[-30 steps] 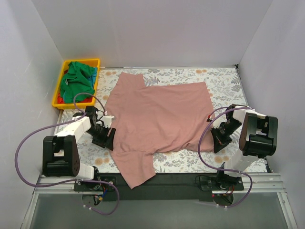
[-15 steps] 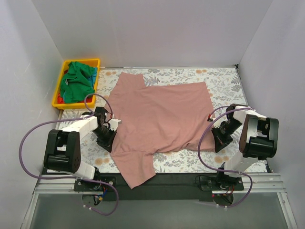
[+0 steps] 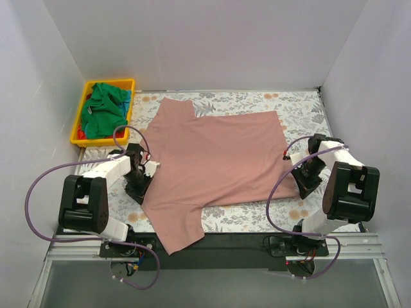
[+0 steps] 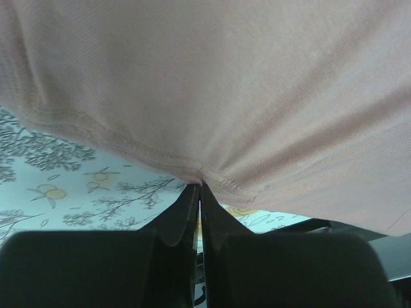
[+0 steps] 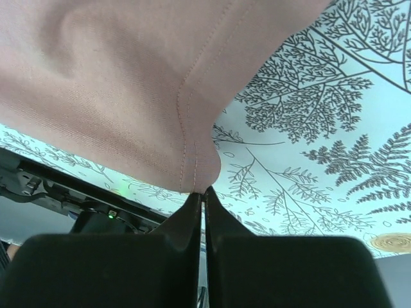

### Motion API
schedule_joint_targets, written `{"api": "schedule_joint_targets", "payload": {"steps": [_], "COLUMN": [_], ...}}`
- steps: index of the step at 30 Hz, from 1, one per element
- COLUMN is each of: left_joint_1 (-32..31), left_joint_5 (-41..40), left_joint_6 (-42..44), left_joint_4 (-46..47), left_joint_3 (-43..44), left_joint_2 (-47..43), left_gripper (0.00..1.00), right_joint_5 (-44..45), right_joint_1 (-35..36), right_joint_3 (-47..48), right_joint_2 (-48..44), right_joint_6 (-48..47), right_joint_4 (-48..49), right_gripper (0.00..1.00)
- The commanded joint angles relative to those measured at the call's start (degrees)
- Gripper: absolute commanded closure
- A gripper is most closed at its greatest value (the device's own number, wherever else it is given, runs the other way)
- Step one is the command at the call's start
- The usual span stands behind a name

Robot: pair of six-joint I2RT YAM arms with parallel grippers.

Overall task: Fold and stack the t-shirts
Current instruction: Flatten the tshirt out

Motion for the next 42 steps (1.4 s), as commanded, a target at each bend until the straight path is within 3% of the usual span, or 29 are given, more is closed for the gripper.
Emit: {"api": "schedule_joint_targets", "payload": {"steps": [1, 17, 18, 19, 20, 21, 22, 23, 25, 31, 35, 42], "left_joint_1": [1.2, 1.73, 1.73, 1.73, 1.73, 1.82, 1.82, 2.08, 2.61, 3.14, 2.88, 2.79], "left_joint_5": [-5.24, -4.19, -4.11, -3.84, -3.23, -2.88, -2.44, -2.0, -0.94, 8.18, 11.8, 9.87], "left_joint_6": [2.66, 6.09, 6.0, 6.0, 6.09, 6.26, 6.44, 6.7, 6.71, 4.08, 0.48, -2.26], "left_joint_4": [-0.56, -4.87, -4.96, -6.0, -6.71, -7.41, -8.98, -9.78, -11.8, -12.0, -7.51, 0.22], "left_joint_3": [2.41, 1.1, 1.19, 1.54, 2.15, 3.72, 5.13, 6.71, 12.68, 24.47, 24.57, 19.22], "left_joint_2": [-0.6, -2.26, -2.27, -2.18, -2.35, -2.7, -3.31, -4.1, -3.94, 1.33, 5.1, 8.01], "left_gripper": [1.0, 1.0, 1.0, 1.0, 0.97, 0.88, 0.72, 0.65, 0.56, 0.51, 0.5, 0.5], "right_joint_5": [4.38, 3.06, 3.06, 2.98, 2.97, 2.63, 2.45, 2.19, 0.43, -8.09, -11.26, -5.39], "right_joint_1": [-0.17, 3.7, 3.7, 3.61, 3.09, 2.64, 2.21, 1.33, 0.8, 2.9, 6.49, 9.14], "right_joint_3": [2.34, -7.95, -7.16, -6.46, -5.32, -4.09, -0.34, 1.88, 8.71, 13.68, 11.75, 5.51], "right_joint_2": [-1.14, -5.8, -5.54, -5.62, -5.8, -6.06, -6.06, -6.06, -4.66, 1.57, 4.31, 6.94], "right_joint_6": [-2.96, -8.67, -8.76, -9.2, -9.55, -9.99, -10.87, -11.05, -10.7, -5.96, -2.44, -0.15], "right_joint_4": [0.0, -1.13, -2.71, -3.33, -3.95, -5.08, -5.7, -6.32, -7.9, -9.49, -6.33, 2.89], "right_gripper": [0.99, 0.99, 0.95, 0.85, 0.69, 0.64, 0.61, 0.59, 0.61, 0.7, 0.73, 0.74]}}
